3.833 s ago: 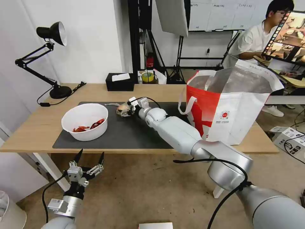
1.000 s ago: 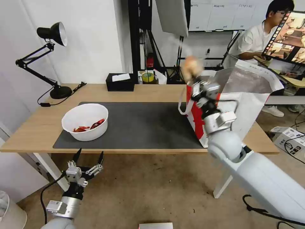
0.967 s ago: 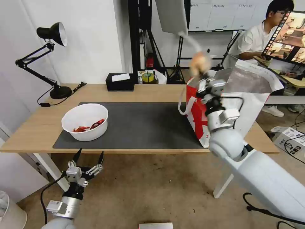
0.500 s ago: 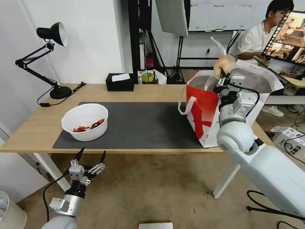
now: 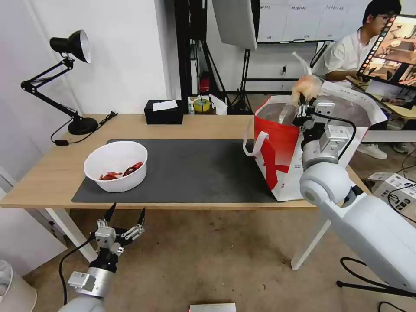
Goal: Pick up the trash from the table and place it into the takeout bag.
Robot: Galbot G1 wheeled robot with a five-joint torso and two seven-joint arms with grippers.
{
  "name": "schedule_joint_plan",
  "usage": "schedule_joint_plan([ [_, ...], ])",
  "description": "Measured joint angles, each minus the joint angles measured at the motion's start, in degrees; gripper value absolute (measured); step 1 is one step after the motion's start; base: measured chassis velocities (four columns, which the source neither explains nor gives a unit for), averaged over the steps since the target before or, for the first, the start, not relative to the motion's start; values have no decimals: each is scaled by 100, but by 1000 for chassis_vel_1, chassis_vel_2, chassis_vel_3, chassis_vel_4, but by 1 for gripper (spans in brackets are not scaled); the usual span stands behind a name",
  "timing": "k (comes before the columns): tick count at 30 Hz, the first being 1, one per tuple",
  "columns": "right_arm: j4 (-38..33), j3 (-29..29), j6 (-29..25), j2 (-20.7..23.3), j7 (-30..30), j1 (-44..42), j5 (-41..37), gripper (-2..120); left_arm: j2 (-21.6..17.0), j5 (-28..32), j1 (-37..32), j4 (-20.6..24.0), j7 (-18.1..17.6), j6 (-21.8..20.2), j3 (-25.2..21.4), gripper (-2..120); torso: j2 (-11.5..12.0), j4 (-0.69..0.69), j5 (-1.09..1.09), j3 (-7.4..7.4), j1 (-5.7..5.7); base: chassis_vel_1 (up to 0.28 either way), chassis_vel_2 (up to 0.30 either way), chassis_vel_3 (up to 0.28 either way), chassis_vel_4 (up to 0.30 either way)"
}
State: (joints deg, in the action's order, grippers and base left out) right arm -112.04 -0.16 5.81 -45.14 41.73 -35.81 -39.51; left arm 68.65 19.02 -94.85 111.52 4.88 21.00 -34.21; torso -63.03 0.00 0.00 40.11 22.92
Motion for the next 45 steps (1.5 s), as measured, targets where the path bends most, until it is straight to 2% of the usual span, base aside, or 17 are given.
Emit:
schedule_joint_plan([
  [2,4,-6,-5,-11,-4,-10,-6,53,-4,1,0,7,0,1,-1,100,0,0,0,0,0,0,0,0,0],
  [3,4,-6,-5,-11,-4,-10,-6,53,-4,1,0,7,0,1,-1,100,0,0,0,0,0,0,0,0,0],
  [4,3,-6,-7,-19,-4,-25,-20,60,-4,1,-2,9,0,2,-3,100,0,0,0,0,0,0,0,0,0],
  [7,3,-6,-8,-22,0,-35,-29,61,-4,1,-3,9,0,3,-5,100,0,0,0,0,0,0,0,0,0],
  [9,3,-6,-8,-22,1,-39,-33,72,-4,1,-3,9,0,4,-6,100,0,0,0,0,0,0,0,0,0],
  [10,1,-5,-9,-23,5,-54,-44,82,-5,2,-5,9,0,8,-8,100,0,0,0,0,0,0,0,0,0],
  [11,1,-5,-9,-23,5,-54,-44,82,-5,2,-5,9,0,8,-8,100,0,0,0,0,0,0,0,0,0],
  [13,-7,6,-12,-6,7,-87,-57,92,-6,4,2,8,0,13,-9,100,0,0,0,0,0,0,0,0,0],
  [16,-9,12,-25,22,-5,-109,-64,99,-9,12,30,9,0,14,-9,100,0,0,0,0,0,0,0,0,0],
  [22,-31,20,-133,6,-145,-164,-45,100,-37,31,45,13,0,13,-60,100,0,0,1,0,0,0,0,0,0],
  [27,-203,84,-405,80,-590,-204,-87,100,-38,29,65,-31,0,13,-87,100,0,0,0,0,0,0,0,0,0],
  [34,-607,178,-853,232,-1578,-482,-695,100,-30,28,112,-57,0,14,-74,100,0,1,-1,0,0,0,0,0,0],
  [36,-833,299,-892,330,-2031,-783,-851,100,-30,30,122,-58,0,13,-69,100,0,1,0,0,0,0,0,0,0],
  [38,-905,356,-892,361,-2181,-913,-885,100,-31,31,122,-57,0,13,-70,100,0,0,-1,0,0,0,0,0,0],
  [41,-1159,769,-892,510,-2898,-1650,-962,100,-38,37,118,-58,7,13,-84,100,0,1,-1,-1,0,0,0,0,0],
  [42,-1159,769,-892,510,-2898,-1650,-962,100,-38,37,118,-58,7,13,-84,100,0,1,-1,-1,0,0,0,0,0],
  [45,-1402,1360,-895,553,-3479,-2670,-954,100,-17,40,124,-101,27,12,-75,100,0,0,3,0,0,0,0,0,0],
])
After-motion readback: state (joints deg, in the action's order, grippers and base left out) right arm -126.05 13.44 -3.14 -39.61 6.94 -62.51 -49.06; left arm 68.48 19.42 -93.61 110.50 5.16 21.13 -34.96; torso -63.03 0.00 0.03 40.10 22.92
